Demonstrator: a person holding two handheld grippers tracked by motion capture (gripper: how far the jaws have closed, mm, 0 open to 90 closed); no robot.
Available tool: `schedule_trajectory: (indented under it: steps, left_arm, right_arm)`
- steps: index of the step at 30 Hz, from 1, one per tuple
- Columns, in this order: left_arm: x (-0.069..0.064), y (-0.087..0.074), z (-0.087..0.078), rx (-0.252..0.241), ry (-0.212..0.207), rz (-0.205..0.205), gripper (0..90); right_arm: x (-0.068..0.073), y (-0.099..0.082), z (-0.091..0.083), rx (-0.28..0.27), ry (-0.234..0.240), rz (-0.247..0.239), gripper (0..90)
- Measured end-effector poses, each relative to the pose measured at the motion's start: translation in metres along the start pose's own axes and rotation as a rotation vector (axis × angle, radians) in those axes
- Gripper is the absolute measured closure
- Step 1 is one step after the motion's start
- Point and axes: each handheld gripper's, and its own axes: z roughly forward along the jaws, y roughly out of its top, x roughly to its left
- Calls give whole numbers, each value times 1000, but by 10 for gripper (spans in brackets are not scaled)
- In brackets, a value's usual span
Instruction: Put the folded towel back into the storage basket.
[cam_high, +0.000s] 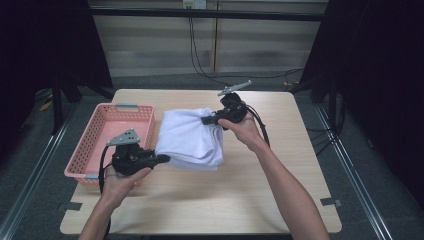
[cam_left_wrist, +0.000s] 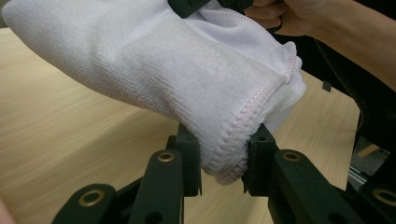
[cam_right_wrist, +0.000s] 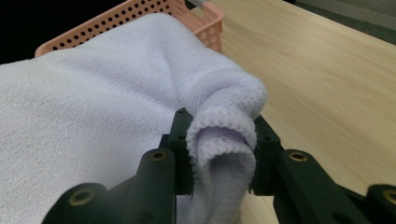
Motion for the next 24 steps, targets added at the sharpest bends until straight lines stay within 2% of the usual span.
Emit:
schedule_trajectory:
  steps: [3, 13, 16, 17, 19, 22, 24]
  left_arm:
    - [5, 1, -12, -19, 23, -10, 728]
    - [29, -4, -52, -68, 87, -63, 729]
    - [36, -8, -61, -78, 108, -69, 730]
    - [39, -9, -63, -76, 120, -70, 730]
    - [43, -12, -68, -86, 134, -89, 730]
    - [47, -15, -77, -93, 147, -100, 730]
    - [49, -15, -85, -90, 161, -98, 730]
  right_arm:
    - [2, 9, 9, -10, 24, 0, 686]
    - [20, 50, 46, 12, 57, -44, 687]
    - [27, 59, 55, 15, 63, -55, 686]
    - [29, 61, 58, 15, 52, -58, 685]
    - [32, 66, 64, 14, 54, -48, 686]
    - [36, 74, 71, 11, 64, -39, 686]
    - [41, 80, 77, 18, 64, -50, 686]
